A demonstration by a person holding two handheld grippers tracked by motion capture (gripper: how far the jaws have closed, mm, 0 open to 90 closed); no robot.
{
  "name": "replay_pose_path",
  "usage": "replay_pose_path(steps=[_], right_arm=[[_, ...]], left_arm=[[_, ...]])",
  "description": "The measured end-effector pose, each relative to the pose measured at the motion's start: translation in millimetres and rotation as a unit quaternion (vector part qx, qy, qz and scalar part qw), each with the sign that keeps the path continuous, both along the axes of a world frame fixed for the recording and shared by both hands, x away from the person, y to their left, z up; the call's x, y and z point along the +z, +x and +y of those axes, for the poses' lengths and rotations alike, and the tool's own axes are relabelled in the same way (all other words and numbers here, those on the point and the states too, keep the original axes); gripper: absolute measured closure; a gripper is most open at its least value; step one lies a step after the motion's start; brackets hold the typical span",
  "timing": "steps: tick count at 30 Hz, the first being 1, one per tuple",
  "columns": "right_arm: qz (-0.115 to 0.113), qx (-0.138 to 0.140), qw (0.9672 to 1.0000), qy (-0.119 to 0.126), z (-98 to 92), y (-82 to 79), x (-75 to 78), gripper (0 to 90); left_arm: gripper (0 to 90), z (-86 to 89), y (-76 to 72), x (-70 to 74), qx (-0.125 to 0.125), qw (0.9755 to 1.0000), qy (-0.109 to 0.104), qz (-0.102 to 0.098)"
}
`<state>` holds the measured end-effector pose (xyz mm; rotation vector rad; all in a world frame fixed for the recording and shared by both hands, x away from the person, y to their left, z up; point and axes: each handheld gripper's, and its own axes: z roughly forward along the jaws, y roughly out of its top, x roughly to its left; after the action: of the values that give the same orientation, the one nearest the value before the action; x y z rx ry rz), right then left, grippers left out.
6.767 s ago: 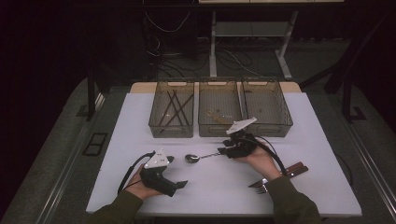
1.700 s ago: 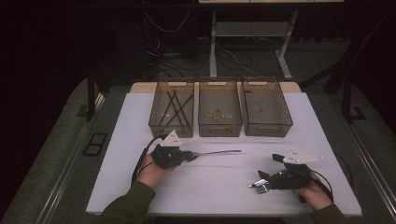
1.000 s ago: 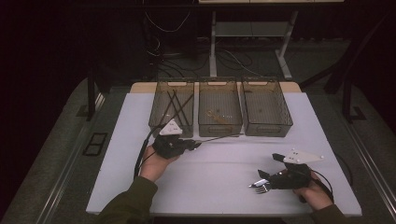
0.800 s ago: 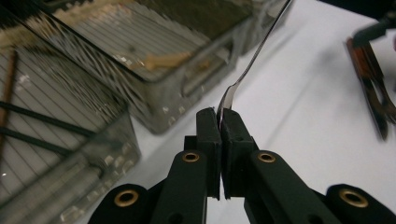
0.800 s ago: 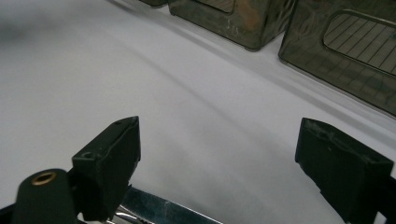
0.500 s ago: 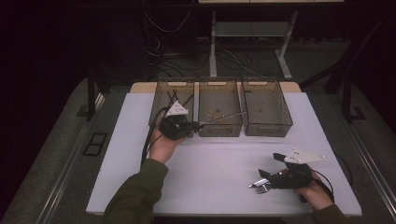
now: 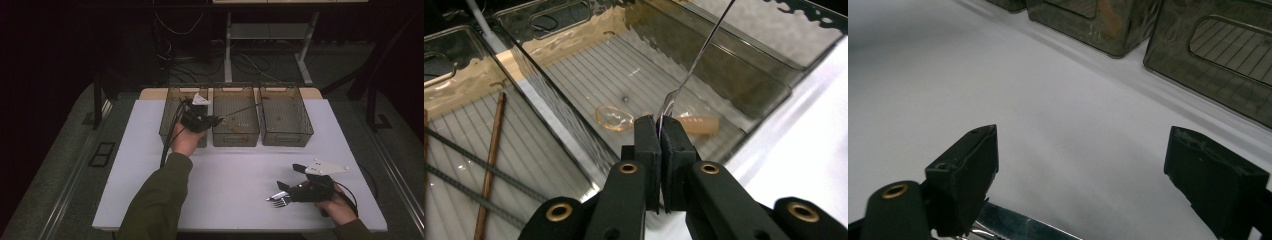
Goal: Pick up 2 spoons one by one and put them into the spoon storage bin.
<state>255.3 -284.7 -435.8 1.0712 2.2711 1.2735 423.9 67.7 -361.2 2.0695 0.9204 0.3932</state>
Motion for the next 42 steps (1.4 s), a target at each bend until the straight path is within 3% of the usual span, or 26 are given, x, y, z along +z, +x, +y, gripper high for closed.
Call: replay_pose_path(steps=[7, 9, 13, 24, 26, 29, 32, 42], right_arm=[[0.000, 0.001, 1.0000, 0.002, -0.6, 0.0, 0.3, 14.4], [0.000, 0.001, 1.0000, 0.002, -0.5, -0.1, 0.2, 14.4], [0.000, 0.002, 1.0000, 0.003, -0.5, -0.3, 0.5, 14.4], [-0.001, 0.003, 1.0000, 0.003, -0.8, 0.1, 0.3, 14.4], [-0.001, 0.003, 1.0000, 0.001, -0.4, 0.2, 0.1, 14.4], [-0.001, 0.003, 1.0000, 0.002, -0.3, 0.0, 0.4, 14.4], [-0.001, 0.003, 1.0000, 0.002, -0.5, 0.0, 0.3, 14.4], [-0.001, 0.003, 1.0000, 0.002, -0.7, -0.1, 0.4, 14.4]], left_arm=[[86.7, -12.6, 16.2, -2.6, 0.019, 0.9998, 0.009, 0.008], [86.7, -14.6, 19.6, -4.4, 0.019, 0.9995, 0.025, 0.011], [86.7, -18.3, 24.2, -10.8, 0.028, 0.9990, 0.030, 0.020], [86.3, -20.6, 26.5, -18.5, 0.031, 0.9979, 0.046, 0.034], [86.0, -21.1, 26.1, -19.6, 0.032, 0.9981, 0.040, 0.034], [72.9, -20.7, 26.1, -17.9, 0.038, 0.9981, 0.042, 0.026], [64.6, -21.2, 24.7, -15.6, 0.037, 0.9988, 0.027, 0.016], [45.6, -12.9, 16.1, -8.5, -0.010, 0.9999, -0.002, 0.005]])
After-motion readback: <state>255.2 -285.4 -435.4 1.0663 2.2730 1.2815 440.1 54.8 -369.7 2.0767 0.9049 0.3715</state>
